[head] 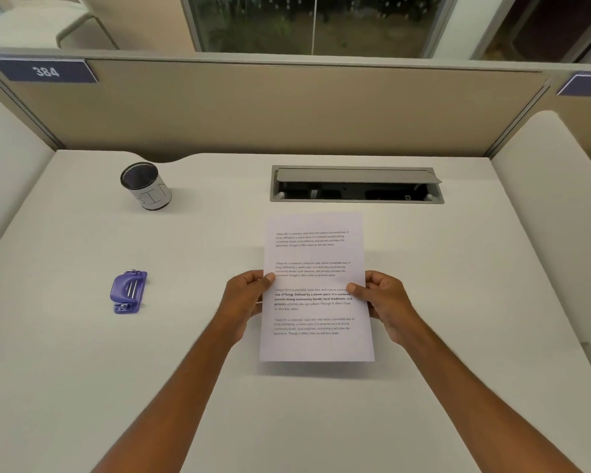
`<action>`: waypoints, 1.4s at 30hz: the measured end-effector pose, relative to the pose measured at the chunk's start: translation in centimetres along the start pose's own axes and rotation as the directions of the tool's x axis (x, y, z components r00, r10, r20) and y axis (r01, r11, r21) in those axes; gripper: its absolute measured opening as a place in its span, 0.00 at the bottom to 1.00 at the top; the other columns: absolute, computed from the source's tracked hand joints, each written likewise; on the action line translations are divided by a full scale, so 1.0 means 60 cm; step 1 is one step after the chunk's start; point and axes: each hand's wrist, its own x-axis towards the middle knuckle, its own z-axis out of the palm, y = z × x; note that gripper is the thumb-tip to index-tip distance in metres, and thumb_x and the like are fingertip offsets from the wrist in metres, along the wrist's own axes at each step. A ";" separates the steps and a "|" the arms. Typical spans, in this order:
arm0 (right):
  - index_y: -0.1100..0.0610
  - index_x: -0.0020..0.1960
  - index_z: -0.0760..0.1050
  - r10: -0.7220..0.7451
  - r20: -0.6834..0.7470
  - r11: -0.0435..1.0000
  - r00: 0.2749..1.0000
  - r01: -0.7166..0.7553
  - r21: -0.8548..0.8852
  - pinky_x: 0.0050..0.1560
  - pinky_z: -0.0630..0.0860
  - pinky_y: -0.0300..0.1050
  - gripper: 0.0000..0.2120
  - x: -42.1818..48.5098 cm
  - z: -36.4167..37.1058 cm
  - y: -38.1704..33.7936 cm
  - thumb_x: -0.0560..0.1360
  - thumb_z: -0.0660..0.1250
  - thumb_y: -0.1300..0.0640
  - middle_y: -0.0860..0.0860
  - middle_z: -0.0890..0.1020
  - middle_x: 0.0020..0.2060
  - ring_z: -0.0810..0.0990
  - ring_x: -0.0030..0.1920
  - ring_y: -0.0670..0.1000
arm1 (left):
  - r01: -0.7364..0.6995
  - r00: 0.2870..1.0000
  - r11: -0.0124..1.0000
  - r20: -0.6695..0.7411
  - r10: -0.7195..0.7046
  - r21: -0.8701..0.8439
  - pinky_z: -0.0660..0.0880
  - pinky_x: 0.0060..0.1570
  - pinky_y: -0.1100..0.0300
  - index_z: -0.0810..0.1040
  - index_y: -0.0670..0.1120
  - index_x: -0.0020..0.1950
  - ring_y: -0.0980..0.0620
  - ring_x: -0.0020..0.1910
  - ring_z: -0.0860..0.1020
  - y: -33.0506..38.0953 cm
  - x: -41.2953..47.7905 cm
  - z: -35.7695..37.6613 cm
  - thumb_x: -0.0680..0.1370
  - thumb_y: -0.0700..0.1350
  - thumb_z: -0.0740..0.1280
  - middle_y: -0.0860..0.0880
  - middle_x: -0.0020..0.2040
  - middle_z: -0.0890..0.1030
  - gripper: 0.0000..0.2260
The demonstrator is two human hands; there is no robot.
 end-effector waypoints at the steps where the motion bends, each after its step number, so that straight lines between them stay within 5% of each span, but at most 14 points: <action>1: 0.56 0.59 0.85 -0.001 -0.005 1.000 1.000 0.002 0.009 0.48 0.87 0.50 0.11 0.001 -0.003 0.000 0.78 0.79 0.59 0.52 0.92 0.54 0.92 0.51 0.54 | -0.008 1.000 1.000 -0.005 0.008 -0.002 0.86 0.54 0.49 0.86 0.44 0.60 0.44 0.53 0.90 0.002 0.001 -0.010 0.84 0.48 0.73 0.45 0.55 0.91 0.09; 5: 0.56 0.61 0.85 -0.004 -0.023 1.000 1.000 0.005 0.020 0.54 0.86 0.54 0.12 0.009 0.002 0.001 0.78 0.79 0.60 0.52 0.92 0.55 0.92 0.53 0.57 | -0.034 0.993 0.999 -0.110 0.030 -0.033 0.88 0.50 0.53 0.87 0.42 0.61 0.42 0.51 0.91 0.011 0.000 -0.078 0.82 0.48 0.76 0.41 0.52 0.91 0.11; 13: 0.56 0.61 0.86 -0.016 -0.040 0.998 0.999 0.019 0.053 0.48 0.87 0.48 0.12 0.026 0.023 0.005 0.78 0.79 0.60 0.53 0.92 0.56 0.92 0.53 0.57 | -0.095 0.891 0.988 -0.433 0.138 0.119 0.86 0.53 0.52 0.86 0.45 0.52 0.44 0.48 0.87 0.059 -0.014 -0.249 0.84 0.40 0.72 0.43 0.48 0.88 0.03; 17: 0.56 0.59 0.86 -0.016 -0.039 0.998 0.999 0.019 0.061 0.47 0.88 0.47 0.11 0.034 0.040 0.008 0.78 0.79 0.60 0.54 0.91 0.56 0.92 0.50 0.54 | -0.055 0.789 0.937 -0.559 0.253 0.346 0.78 0.34 0.65 0.87 0.53 0.47 0.57 0.42 0.84 0.088 -0.023 -0.329 0.81 0.44 0.71 0.56 0.45 0.88 0.06; 19: 0.56 0.58 0.86 -0.018 -0.038 0.997 0.999 0.021 0.075 0.46 0.89 0.45 0.09 0.035 0.049 0.010 0.78 0.78 0.62 0.55 0.91 0.55 0.92 0.48 0.52 | -0.022 0.770 0.918 -0.579 0.268 0.396 0.75 0.31 0.68 0.86 0.54 0.48 0.60 0.43 0.82 0.092 -0.021 -0.361 0.80 0.44 0.72 0.59 0.45 0.87 0.06; 22: 0.56 0.57 0.86 -0.019 -0.035 0.997 0.999 0.022 0.078 0.50 0.89 0.47 0.09 0.036 0.060 0.012 0.78 0.78 0.63 0.55 0.91 0.56 0.92 0.48 0.52 | 0.045 0.776 0.869 -0.565 0.281 0.493 0.73 0.42 0.63 0.86 0.49 0.61 0.51 0.56 0.79 0.087 -0.010 -0.401 0.81 0.45 0.76 0.51 0.58 0.83 0.09; 25: 0.56 0.58 0.86 -0.016 -0.041 0.998 0.999 0.019 0.064 0.55 0.88 0.52 0.10 0.036 0.068 0.012 0.78 0.78 0.62 0.55 0.91 0.56 0.91 0.49 0.52 | 0.098 0.801 0.885 -0.564 0.202 0.456 0.73 0.52 0.56 0.84 0.46 0.67 0.48 0.57 0.79 0.081 0.006 -0.430 0.80 0.47 0.77 0.48 0.59 0.82 0.16; 31: 0.54 0.55 0.88 -0.012 -0.062 0.997 0.998 0.017 0.076 0.47 0.89 0.46 0.08 0.035 0.072 0.016 0.77 0.79 0.62 0.55 0.91 0.56 0.92 0.48 0.52 | 0.119 0.833 0.912 -0.540 0.124 0.392 0.82 0.68 0.41 0.86 0.43 0.64 0.41 0.56 0.83 0.070 0.033 -0.463 0.81 0.42 0.76 0.39 0.63 0.87 0.11; 36: 0.55 0.56 0.87 -0.011 -0.071 0.996 0.997 0.017 0.084 0.45 0.88 0.44 0.09 0.031 0.075 0.016 0.77 0.78 0.63 0.55 0.91 0.55 0.91 0.47 0.51 | 0.117 0.839 0.948 -0.541 0.065 0.295 0.82 0.68 0.37 0.87 0.38 0.64 0.41 0.51 0.83 0.057 0.042 -0.478 0.82 0.38 0.75 0.35 0.60 0.87 0.11; 42: 0.56 0.57 0.86 -0.015 -0.075 0.994 0.997 0.024 0.107 0.43 0.88 0.43 0.09 0.027 0.069 0.010 0.78 0.78 0.63 0.54 0.92 0.54 0.91 0.46 0.50 | 0.075 0.859 0.975 -0.511 0.043 0.208 0.84 0.51 0.53 0.86 0.39 0.59 0.44 0.45 0.84 0.058 0.037 -0.460 0.82 0.36 0.75 0.33 0.60 0.86 0.07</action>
